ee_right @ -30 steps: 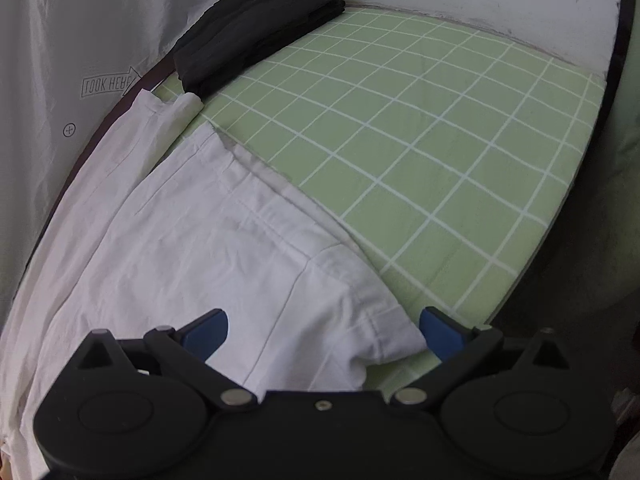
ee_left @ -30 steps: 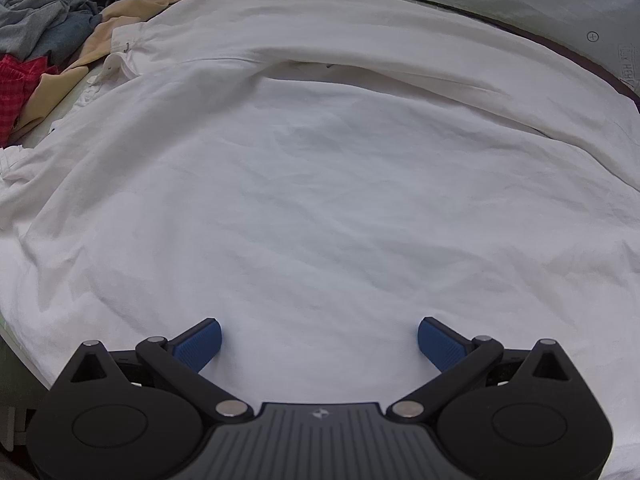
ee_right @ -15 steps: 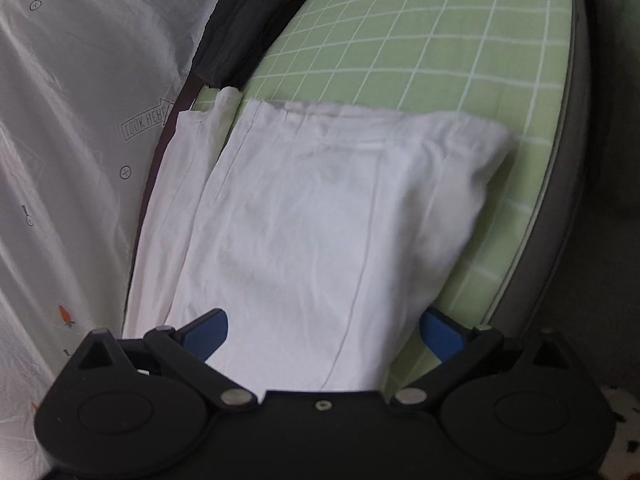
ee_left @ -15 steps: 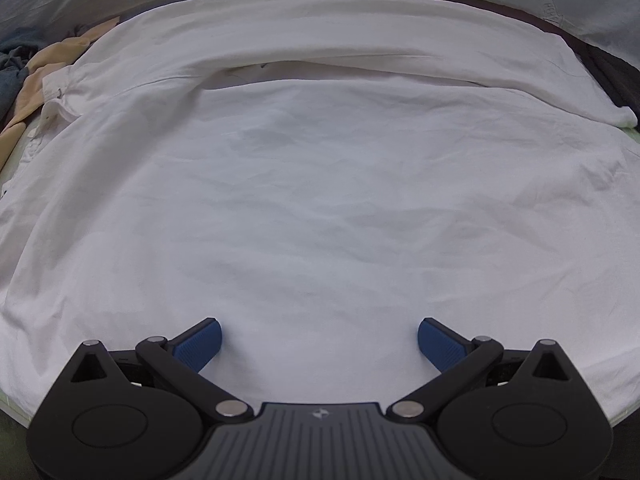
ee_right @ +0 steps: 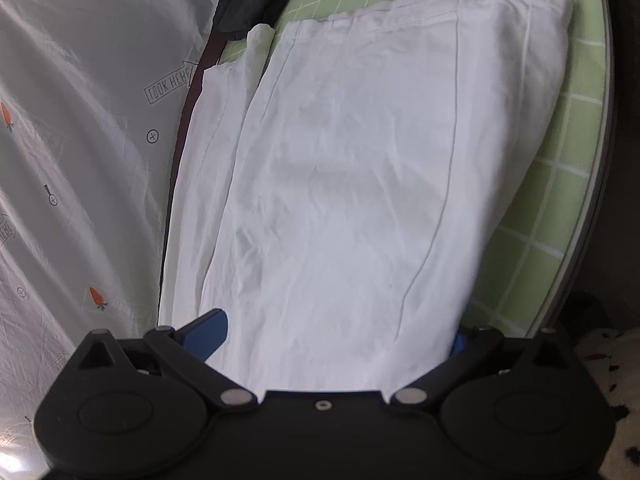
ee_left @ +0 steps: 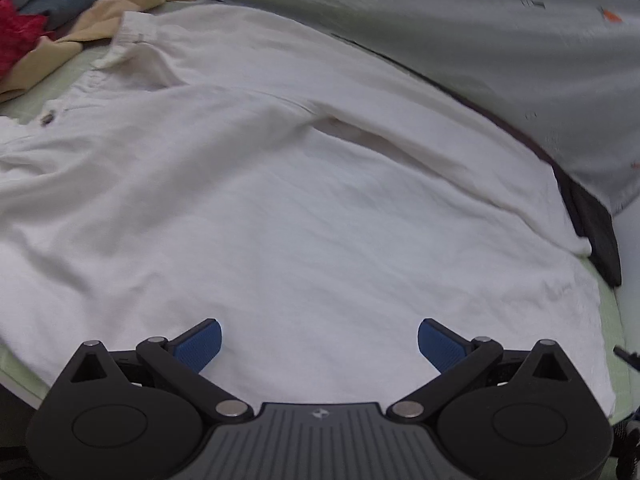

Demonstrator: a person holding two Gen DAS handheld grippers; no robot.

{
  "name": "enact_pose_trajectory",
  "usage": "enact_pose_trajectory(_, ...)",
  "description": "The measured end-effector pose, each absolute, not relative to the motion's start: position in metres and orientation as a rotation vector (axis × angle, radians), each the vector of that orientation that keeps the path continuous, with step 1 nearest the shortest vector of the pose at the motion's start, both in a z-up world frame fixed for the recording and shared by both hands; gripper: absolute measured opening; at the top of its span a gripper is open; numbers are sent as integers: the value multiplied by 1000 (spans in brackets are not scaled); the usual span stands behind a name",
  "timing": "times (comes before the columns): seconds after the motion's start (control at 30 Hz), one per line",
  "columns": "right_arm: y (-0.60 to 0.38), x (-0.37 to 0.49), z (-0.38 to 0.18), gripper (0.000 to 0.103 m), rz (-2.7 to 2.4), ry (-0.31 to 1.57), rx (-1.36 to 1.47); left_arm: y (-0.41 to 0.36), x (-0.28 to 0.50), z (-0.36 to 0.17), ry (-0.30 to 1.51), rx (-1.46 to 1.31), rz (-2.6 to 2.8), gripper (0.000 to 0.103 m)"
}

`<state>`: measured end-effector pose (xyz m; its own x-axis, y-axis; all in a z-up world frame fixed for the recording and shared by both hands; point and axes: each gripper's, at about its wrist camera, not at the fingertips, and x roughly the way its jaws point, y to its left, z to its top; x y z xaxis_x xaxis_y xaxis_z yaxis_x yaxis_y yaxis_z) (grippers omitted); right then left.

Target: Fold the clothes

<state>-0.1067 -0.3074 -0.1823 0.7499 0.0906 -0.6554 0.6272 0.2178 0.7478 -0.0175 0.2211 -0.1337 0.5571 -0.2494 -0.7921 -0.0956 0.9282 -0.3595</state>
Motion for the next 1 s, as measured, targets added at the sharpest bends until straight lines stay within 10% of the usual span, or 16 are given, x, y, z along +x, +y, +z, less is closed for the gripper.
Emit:
enact_pose_trajectory(0.73, -284, -119, -183, 103, -563, 431, 1323, 385, -25, -144, 911, -504, 312, 73)
enact_pose_trajectory(1.0, -311, -130, -188, 103, -665, 308, 1400, 395, -26, -144, 916, -575, 397, 22)
